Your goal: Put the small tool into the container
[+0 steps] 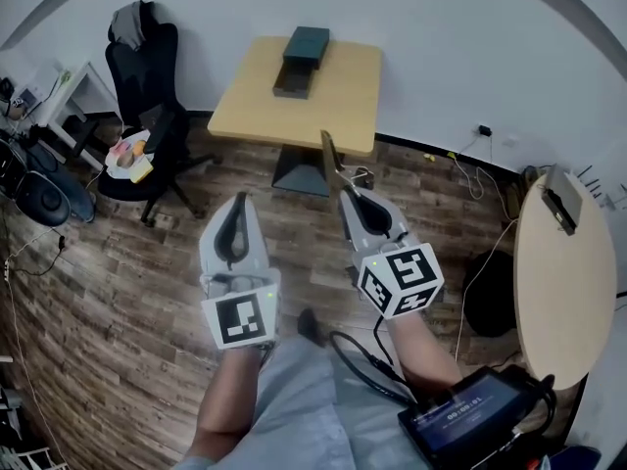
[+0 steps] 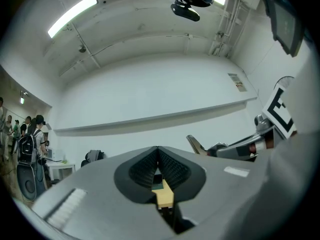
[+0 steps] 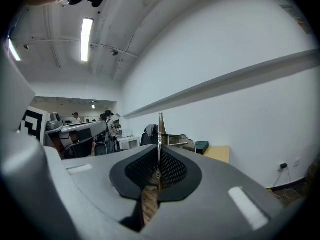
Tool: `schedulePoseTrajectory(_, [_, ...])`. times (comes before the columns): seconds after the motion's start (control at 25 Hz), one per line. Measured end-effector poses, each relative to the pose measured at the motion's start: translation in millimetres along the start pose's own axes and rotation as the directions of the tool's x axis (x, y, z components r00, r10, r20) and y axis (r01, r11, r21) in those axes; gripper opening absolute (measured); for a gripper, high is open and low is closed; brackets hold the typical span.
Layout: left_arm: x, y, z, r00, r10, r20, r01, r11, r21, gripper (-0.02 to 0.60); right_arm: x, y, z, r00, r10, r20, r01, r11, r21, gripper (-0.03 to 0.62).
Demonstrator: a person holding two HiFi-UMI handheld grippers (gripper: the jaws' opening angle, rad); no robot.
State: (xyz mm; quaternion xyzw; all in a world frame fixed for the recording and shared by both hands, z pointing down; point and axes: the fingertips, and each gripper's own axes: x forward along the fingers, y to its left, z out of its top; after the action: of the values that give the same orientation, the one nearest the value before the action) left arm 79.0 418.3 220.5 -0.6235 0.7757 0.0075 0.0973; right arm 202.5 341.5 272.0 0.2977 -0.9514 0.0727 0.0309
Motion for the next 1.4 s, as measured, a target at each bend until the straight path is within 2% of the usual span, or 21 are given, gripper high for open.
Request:
schedulePoseTrajectory(0.32, [53.7, 41.0, 7.0, 0.998, -0.02, 0.052, 0.021, 1.0, -0.007, 0.011, 52.6, -6.9, 25.3, 0.998, -0.047, 0.035, 0.048, 0.998, -0.04, 0.005])
schedulePoseTrajectory(0.64, [82.0, 52.5, -8.1, 0.998, -0.057, 0.034, 0.057, 0.998, 0.01, 0.011, 70.0, -23.2, 29.0, 0.995, -0.099, 0.02, 0.1, 0.995, -0.026, 0.005])
schedulePoseTrajectory(0.92, [156.8, 58.5, -63.2, 0.997, -0.067, -0.037, 0.068, 0.997, 0.022, 0.011, 143.2, -76.3, -0.6, 0.994, -0.102, -0.029, 0.102, 0.995, 0.02, 0.005])
schedulePoseTrajectory(1.16, [232.1, 66.2, -81.8, 0.996, -0.06, -0.072, 0.062, 0.997, 0.034, 0.011, 209.4, -128.3, -3.2, 0.994, -0.093, -0.062, 0.096, 0.994, 0.047, 0.005])
schedulePoseTrajectory(1.4, [315.8, 65.5, -85.4, 0.996, -0.056, -0.067, 0.059, 0.997, 0.049, 0.011, 272.6, -184.2, 8.1, 0.994, -0.083, -0.075, 0.088, 0.994, 0.065, 0.005])
